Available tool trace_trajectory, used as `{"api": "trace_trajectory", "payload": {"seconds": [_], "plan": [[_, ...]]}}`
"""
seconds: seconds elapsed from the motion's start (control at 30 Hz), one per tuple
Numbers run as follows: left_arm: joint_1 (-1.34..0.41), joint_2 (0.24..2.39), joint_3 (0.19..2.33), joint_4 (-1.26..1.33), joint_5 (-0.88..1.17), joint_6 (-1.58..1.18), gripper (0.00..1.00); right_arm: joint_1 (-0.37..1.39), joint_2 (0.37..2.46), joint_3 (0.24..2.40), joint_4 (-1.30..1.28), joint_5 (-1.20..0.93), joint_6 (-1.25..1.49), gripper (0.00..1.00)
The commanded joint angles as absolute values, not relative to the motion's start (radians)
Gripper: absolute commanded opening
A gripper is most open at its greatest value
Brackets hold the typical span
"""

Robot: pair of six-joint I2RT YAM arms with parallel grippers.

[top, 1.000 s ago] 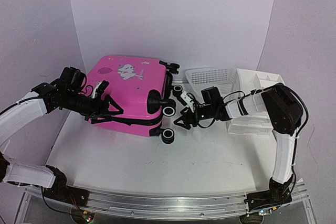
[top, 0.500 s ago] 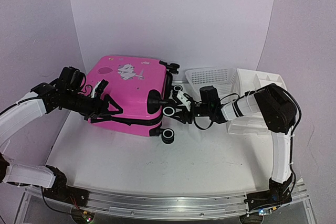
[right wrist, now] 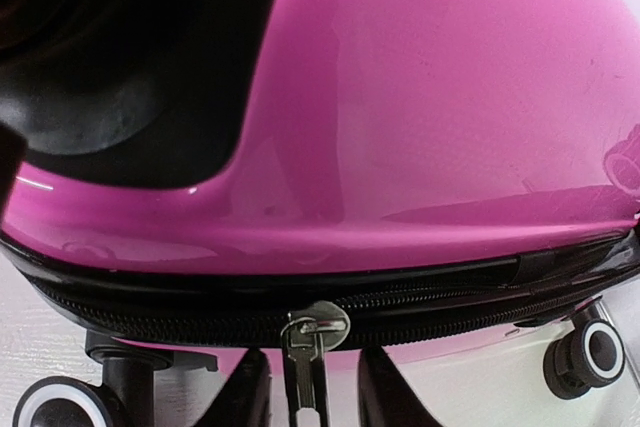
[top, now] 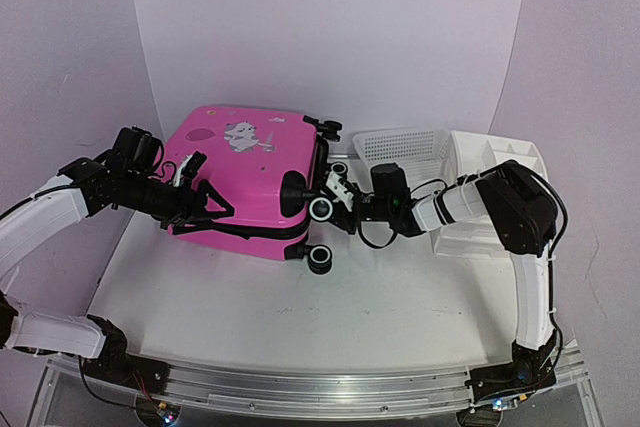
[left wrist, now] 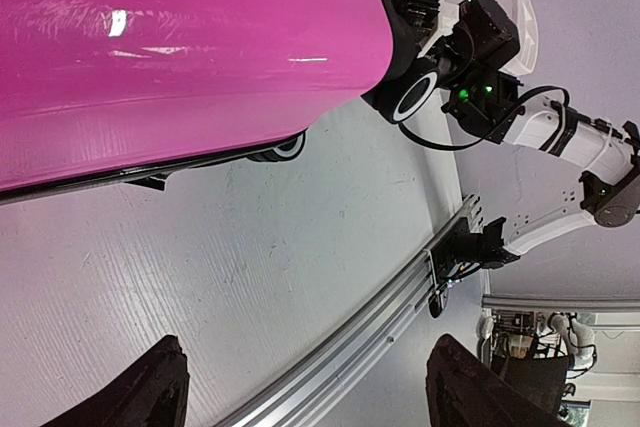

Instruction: Open, take out, and arrange the luggage

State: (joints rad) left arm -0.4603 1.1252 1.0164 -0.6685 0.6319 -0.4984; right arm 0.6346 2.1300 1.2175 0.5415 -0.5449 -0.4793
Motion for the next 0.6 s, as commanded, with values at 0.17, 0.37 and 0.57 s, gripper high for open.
{"api": "trace_trajectory", "payload": {"seconds": [0.17,0.37,0.57], "plan": [[-0.465,1.100,1.015,-0.621,0.630,-0.483,0.82,0.650,2.102,1.227,0.603,-0.507,-0.414,0.06],[-0.465,1.110,1.013,-0.620,0.623,-0.478,0.82,0.649,2.061,1.200,0.603,-0.516,-0.225,0.00],[-0.465,1.118,1.011,-0.616,0.625,-0.474,0.82,0.644,2.039,1.227,0.526,-0.700,0.040,0.00]]}}
